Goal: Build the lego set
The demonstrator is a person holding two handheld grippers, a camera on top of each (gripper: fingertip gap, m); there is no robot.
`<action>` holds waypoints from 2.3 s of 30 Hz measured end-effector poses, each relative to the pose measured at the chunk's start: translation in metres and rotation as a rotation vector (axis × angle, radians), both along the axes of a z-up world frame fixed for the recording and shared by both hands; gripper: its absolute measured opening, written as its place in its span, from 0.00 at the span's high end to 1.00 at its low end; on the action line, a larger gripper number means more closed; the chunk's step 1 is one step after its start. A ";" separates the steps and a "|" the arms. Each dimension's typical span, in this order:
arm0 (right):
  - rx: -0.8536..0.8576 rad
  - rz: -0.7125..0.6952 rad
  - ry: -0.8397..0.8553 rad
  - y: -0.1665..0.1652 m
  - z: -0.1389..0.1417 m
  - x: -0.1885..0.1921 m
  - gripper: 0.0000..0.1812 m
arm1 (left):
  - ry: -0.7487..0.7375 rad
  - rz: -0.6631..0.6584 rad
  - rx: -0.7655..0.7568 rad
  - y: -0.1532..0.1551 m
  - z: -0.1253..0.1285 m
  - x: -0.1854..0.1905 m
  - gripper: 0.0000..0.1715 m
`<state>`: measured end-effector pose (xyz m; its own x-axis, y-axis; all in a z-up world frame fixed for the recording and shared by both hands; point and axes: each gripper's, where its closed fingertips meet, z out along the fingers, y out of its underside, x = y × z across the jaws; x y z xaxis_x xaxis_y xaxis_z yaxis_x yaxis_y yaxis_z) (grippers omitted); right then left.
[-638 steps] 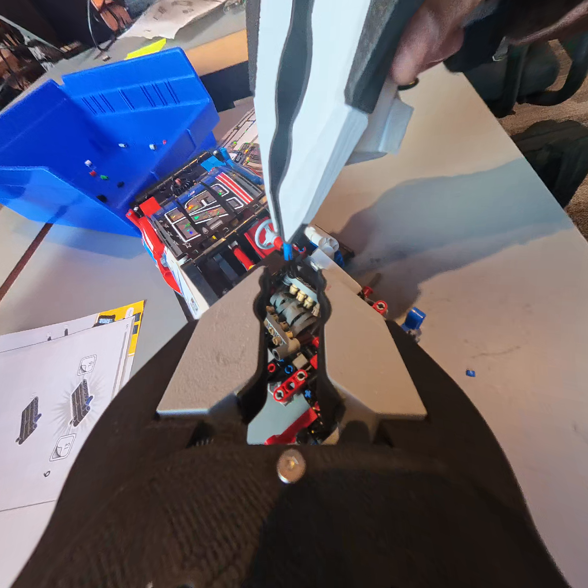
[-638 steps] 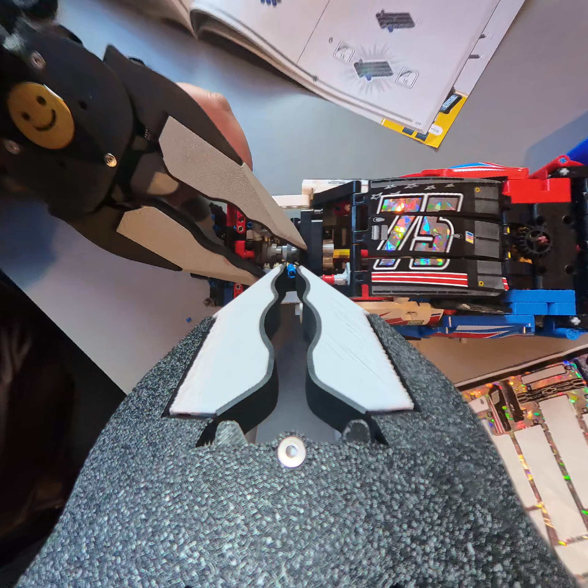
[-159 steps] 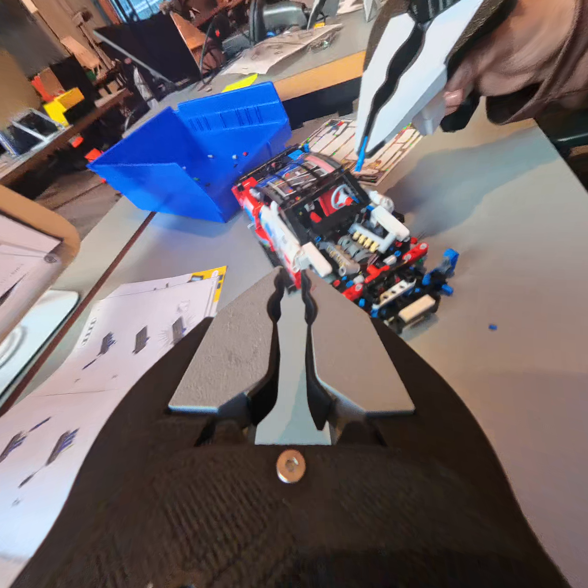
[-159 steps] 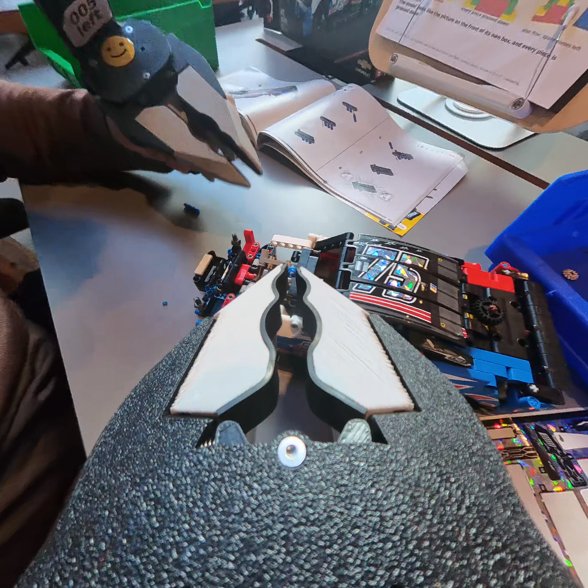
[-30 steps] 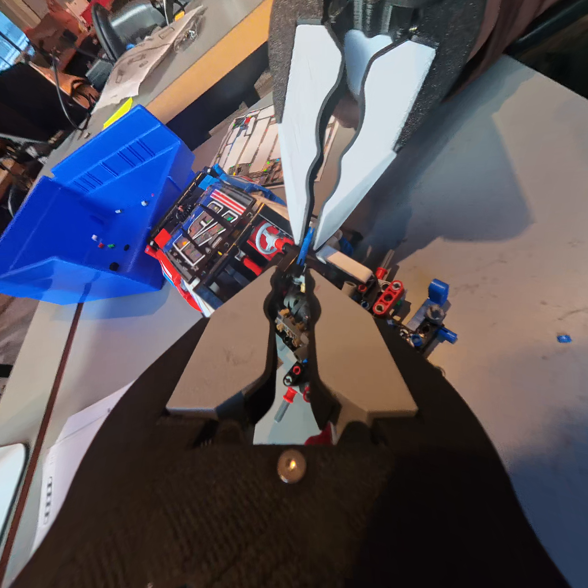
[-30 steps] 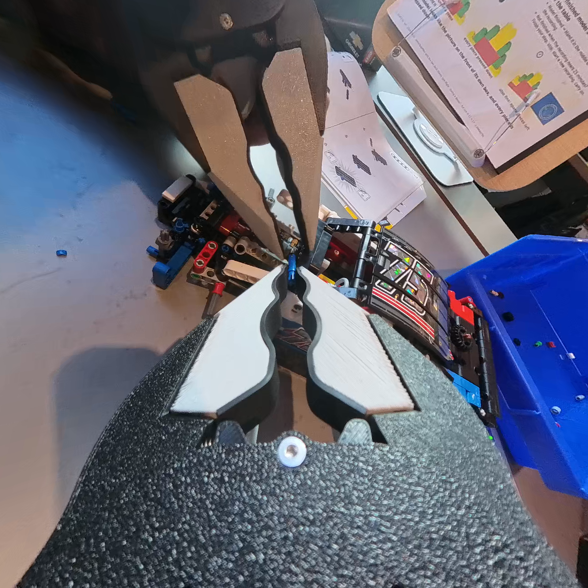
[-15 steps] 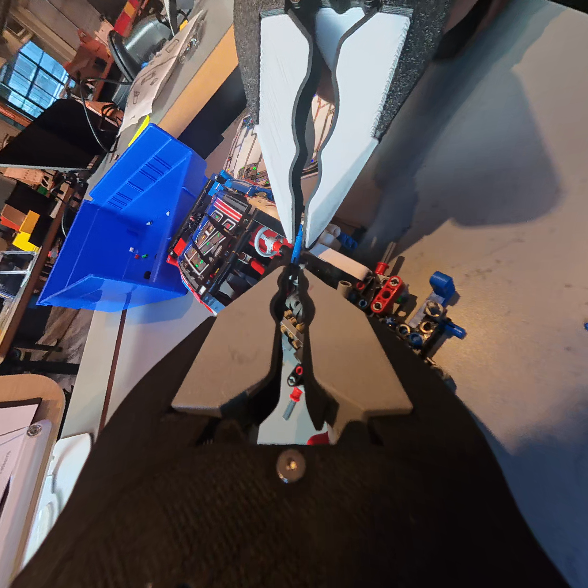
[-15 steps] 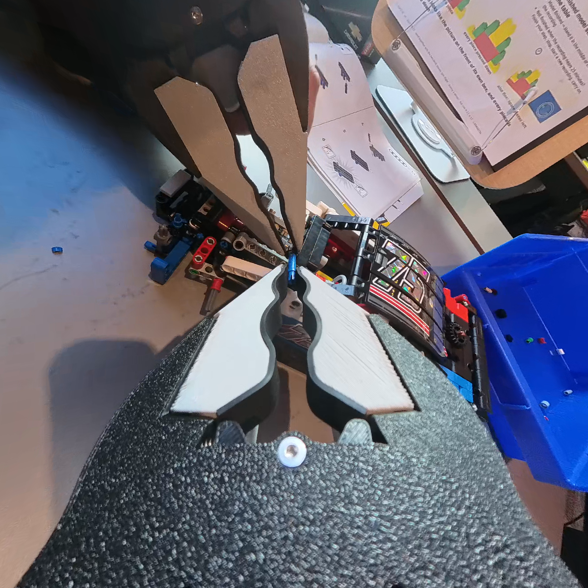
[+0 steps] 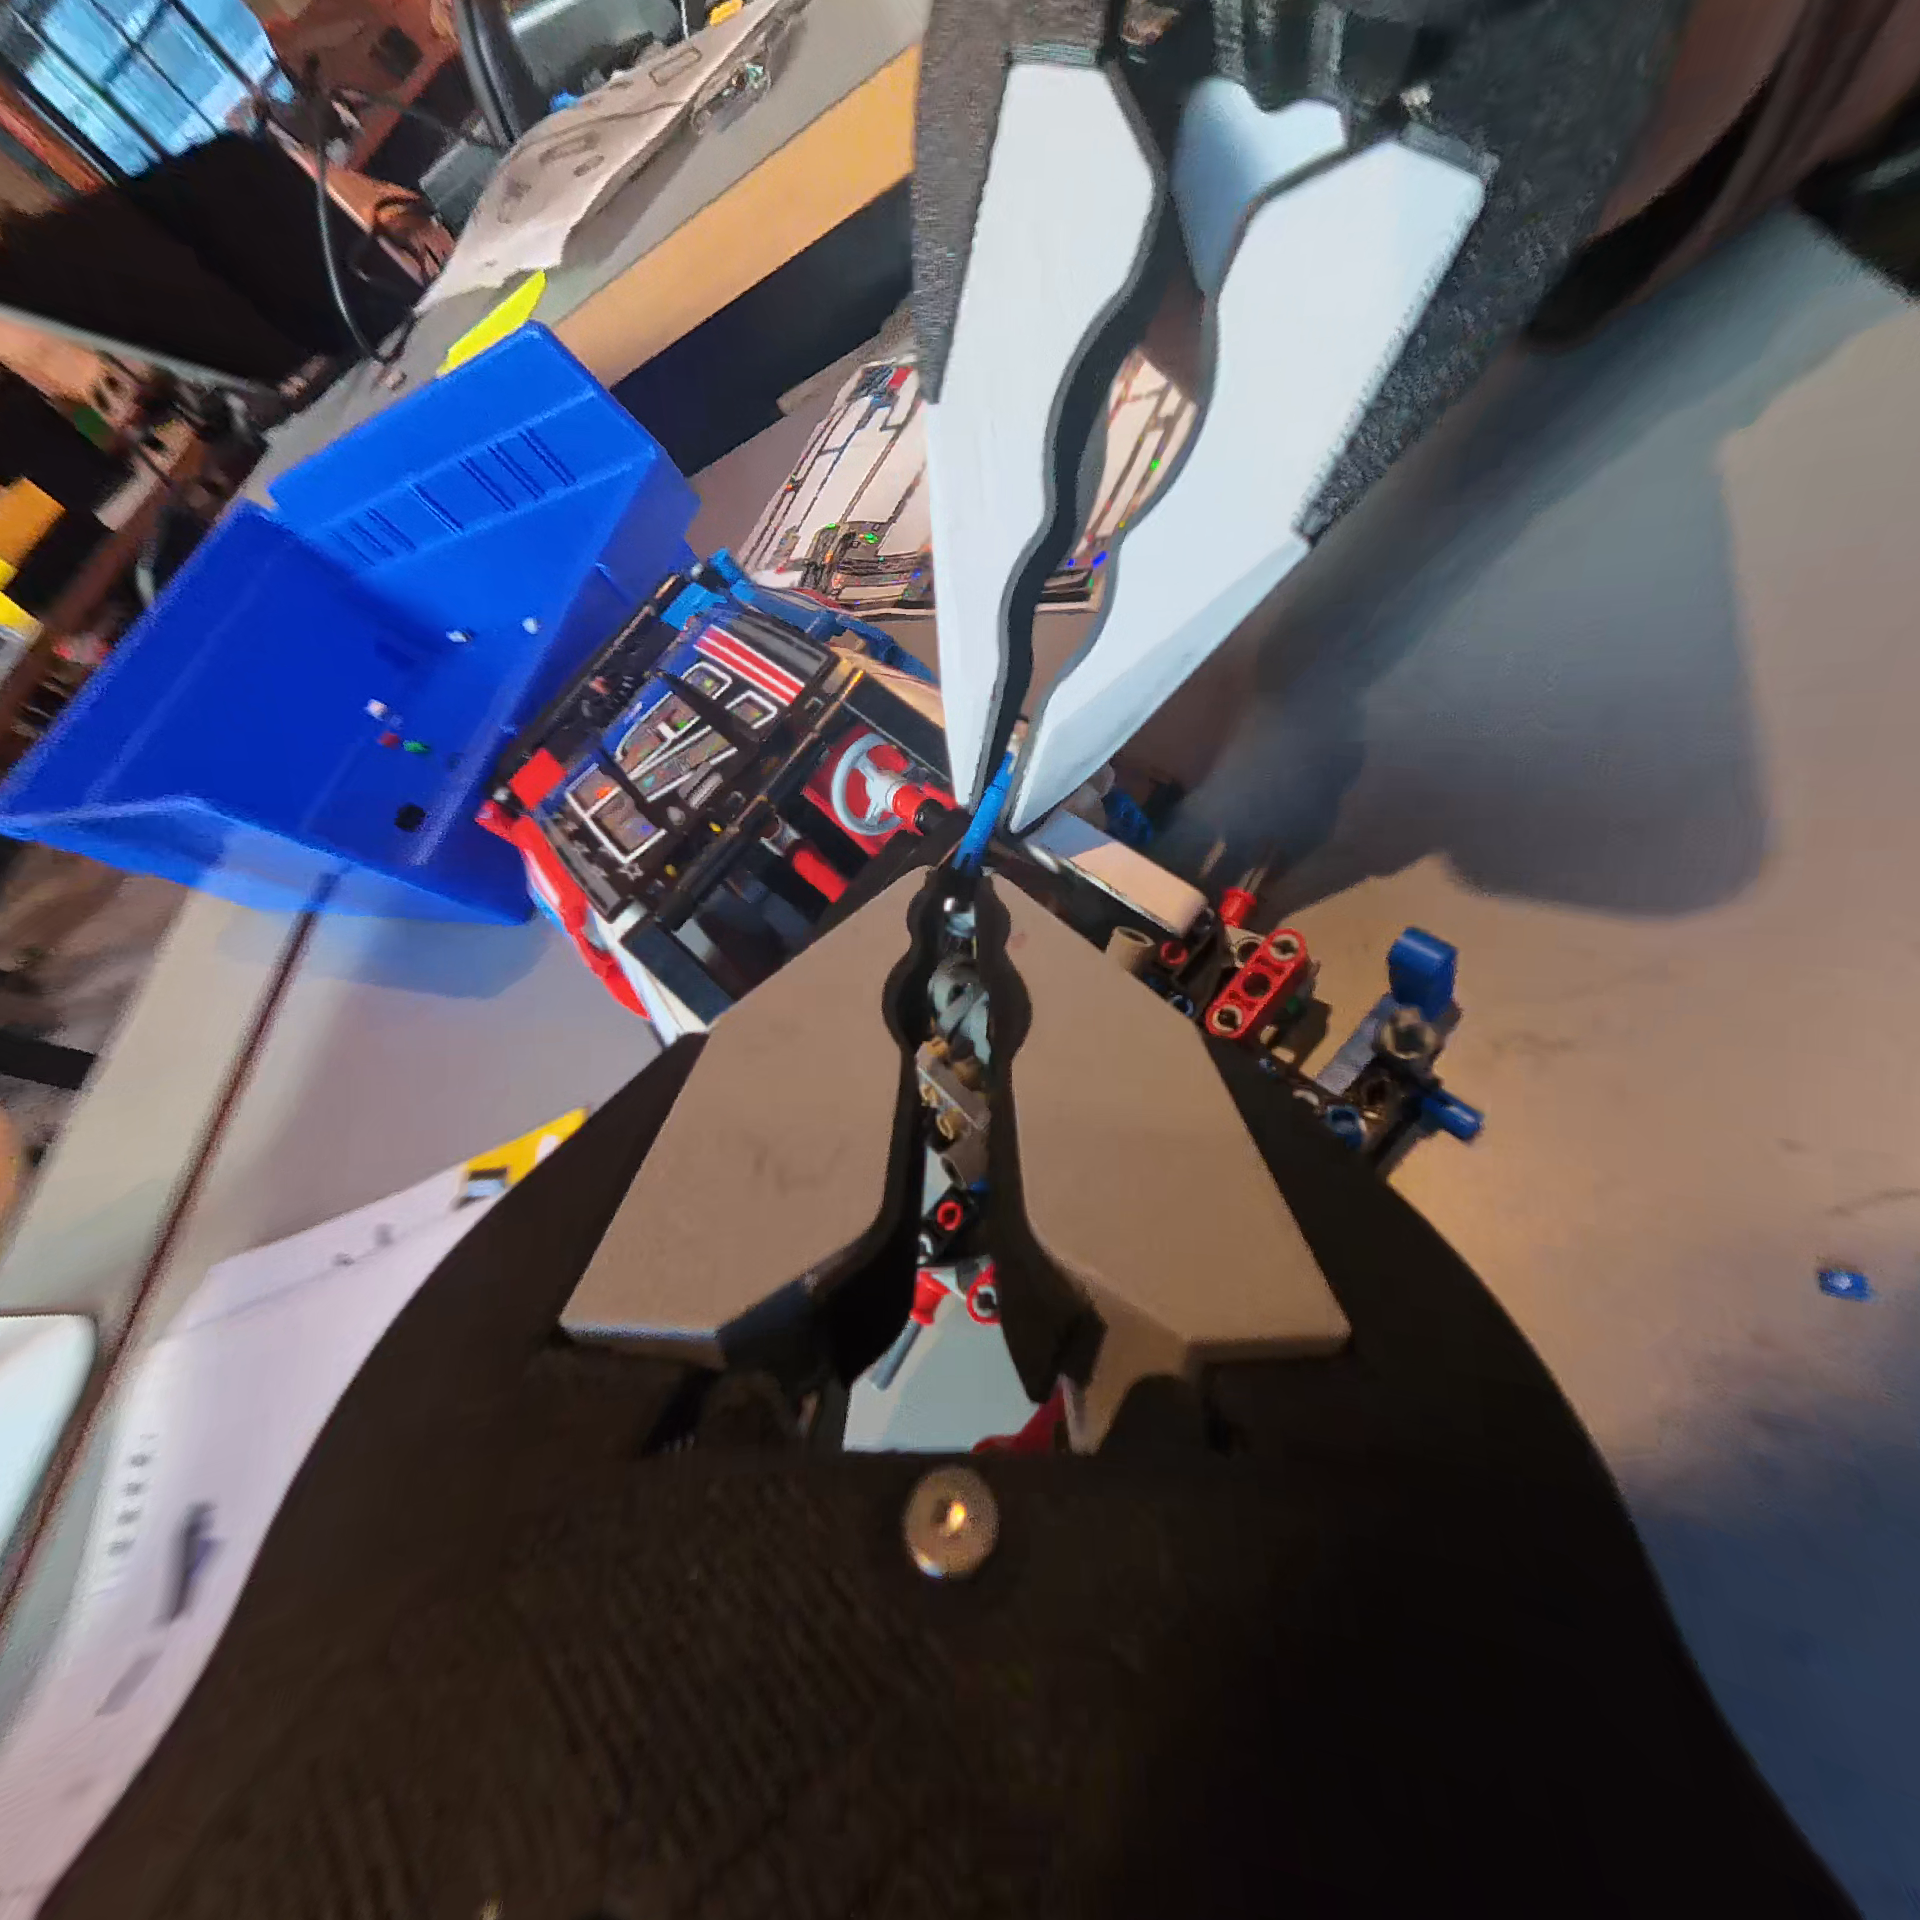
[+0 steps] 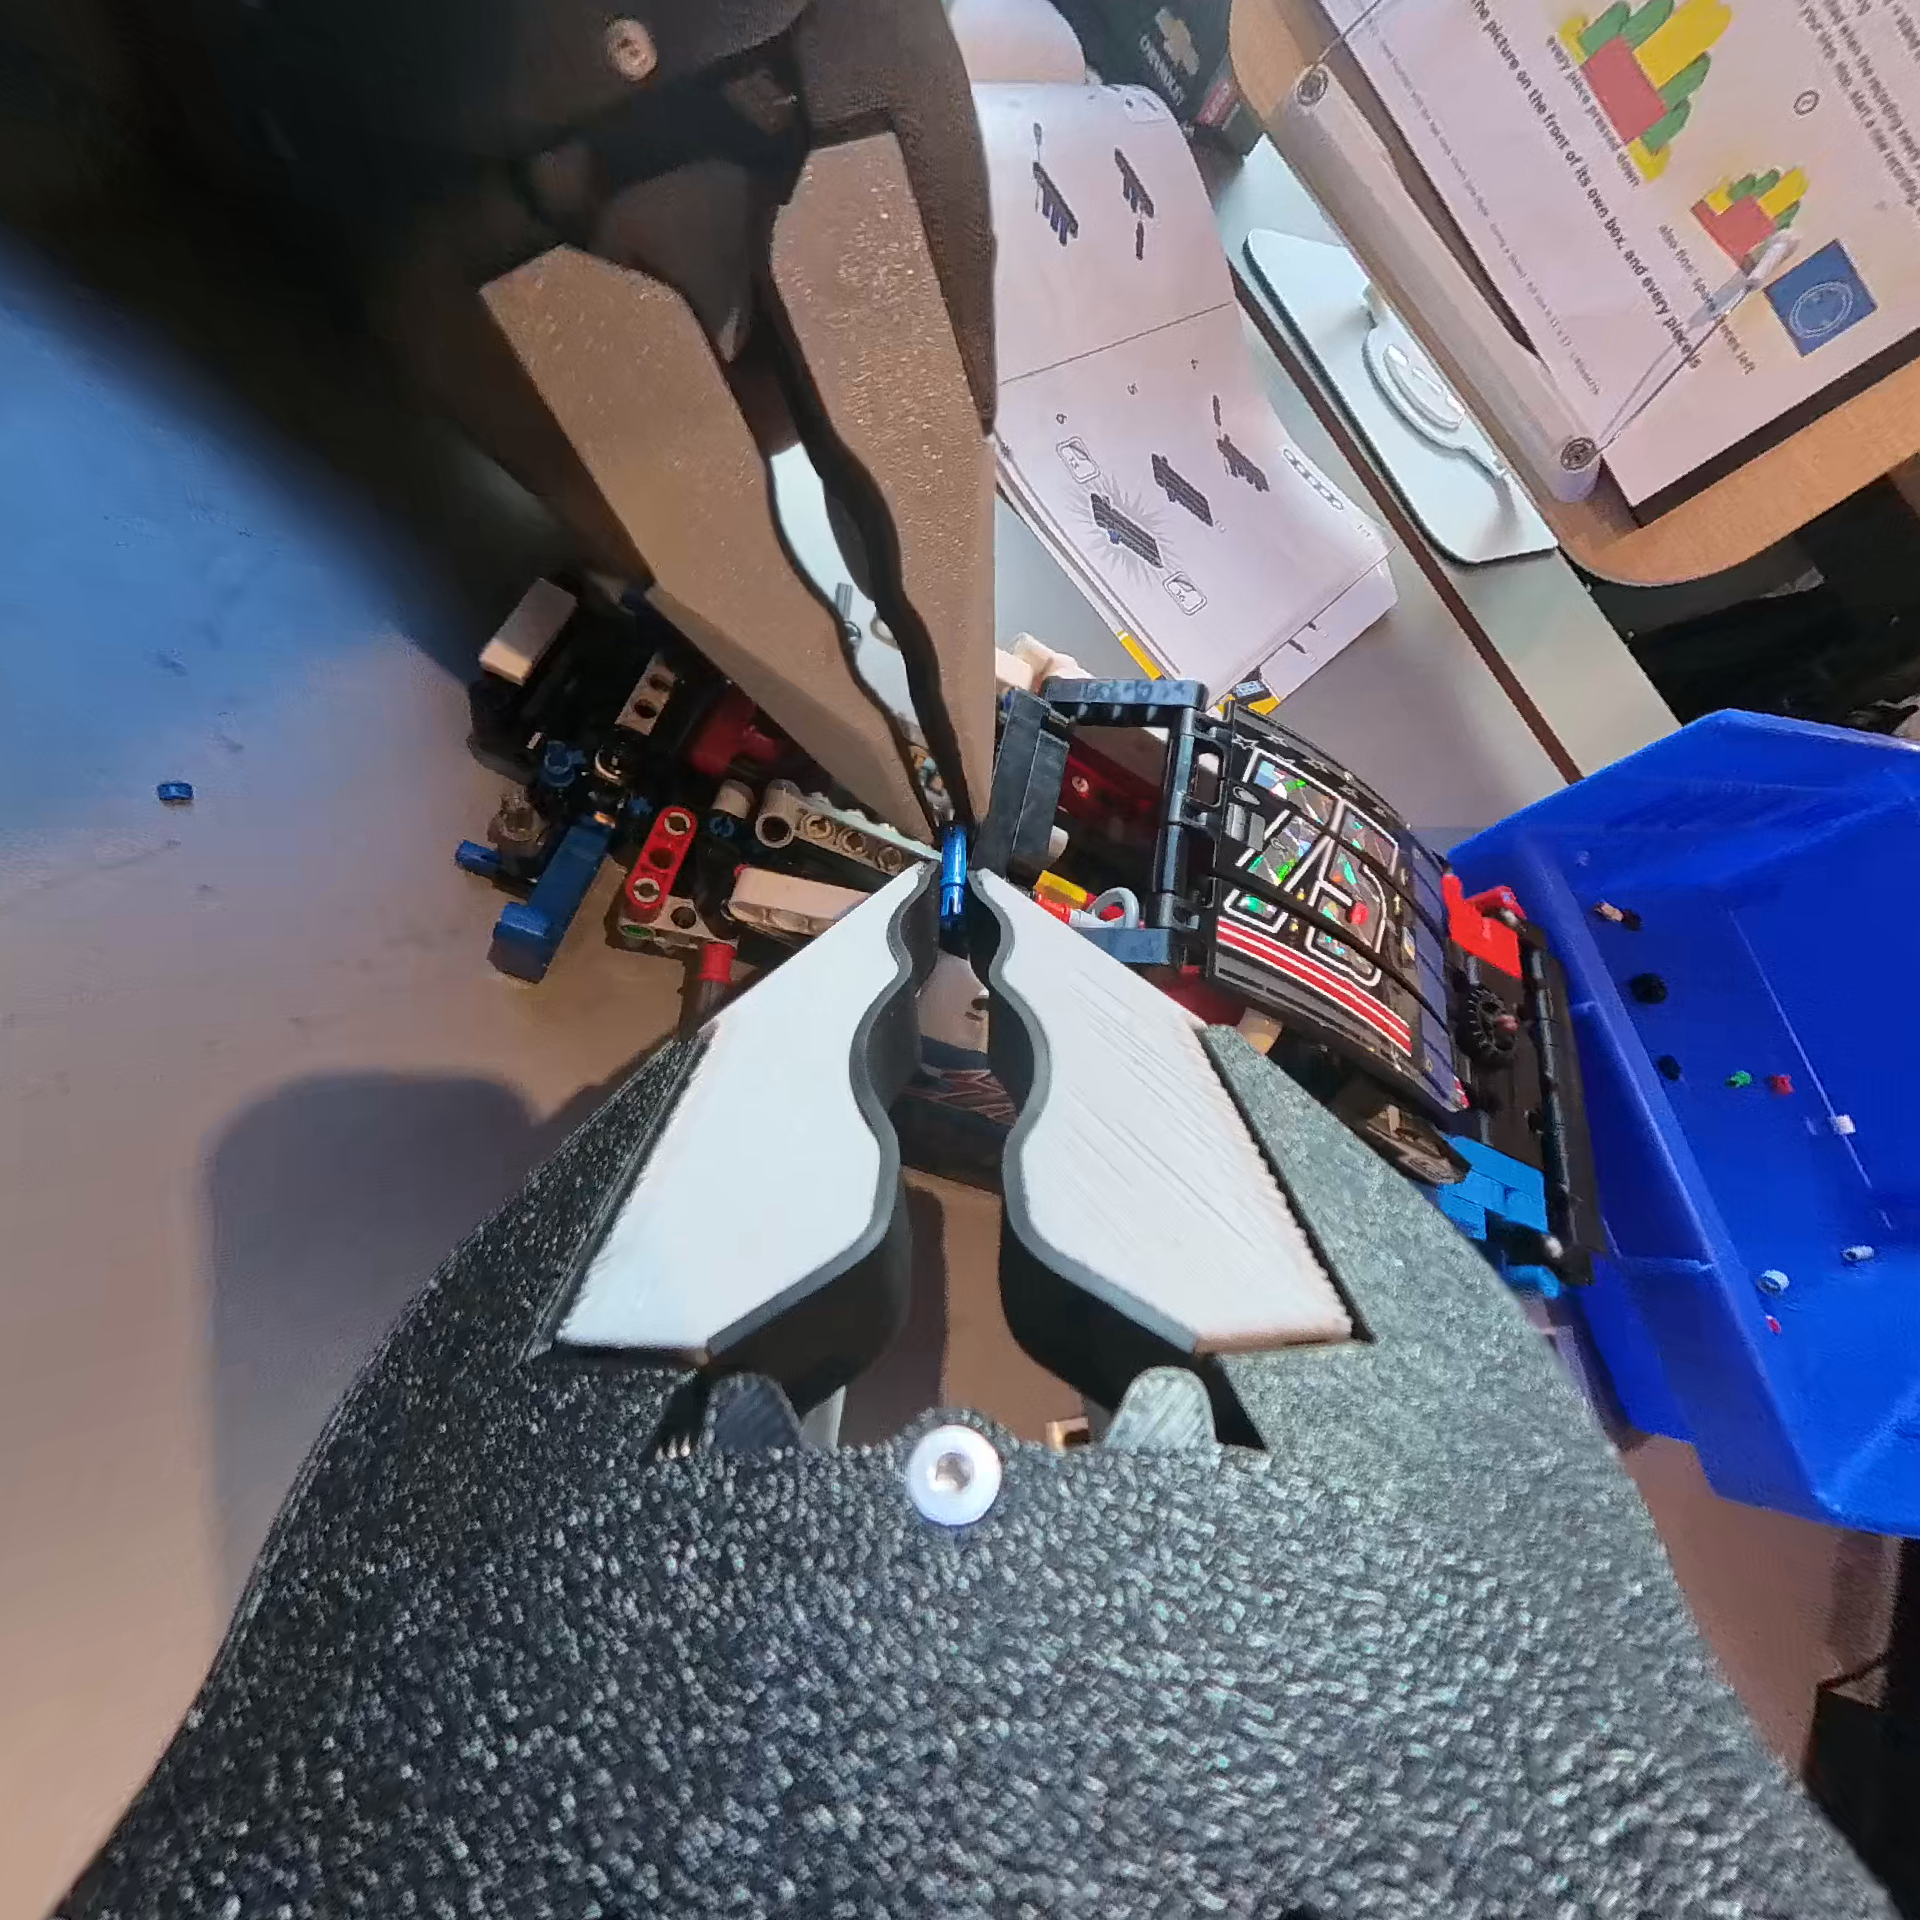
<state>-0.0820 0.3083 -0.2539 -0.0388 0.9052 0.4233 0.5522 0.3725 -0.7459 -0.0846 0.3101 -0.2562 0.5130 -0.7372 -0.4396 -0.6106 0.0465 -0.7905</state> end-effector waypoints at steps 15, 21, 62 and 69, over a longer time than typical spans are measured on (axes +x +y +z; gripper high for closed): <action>-0.130 0.154 -0.472 0.001 0.006 0.001 0.98 | -0.066 -0.003 -0.032 0.000 0.000 0.001 0.99; -0.353 0.085 -0.399 0.003 0.020 0.002 0.98 | -0.022 0.034 0.121 -0.001 0.016 -0.003 0.96; -0.064 0.424 -0.087 -0.033 0.048 0.008 0.96 | -0.280 -0.196 -0.021 -0.030 0.038 0.019 0.99; -0.067 0.416 -0.079 -0.036 0.046 0.005 0.97 | -0.277 -0.188 -0.014 -0.030 0.038 0.019 0.99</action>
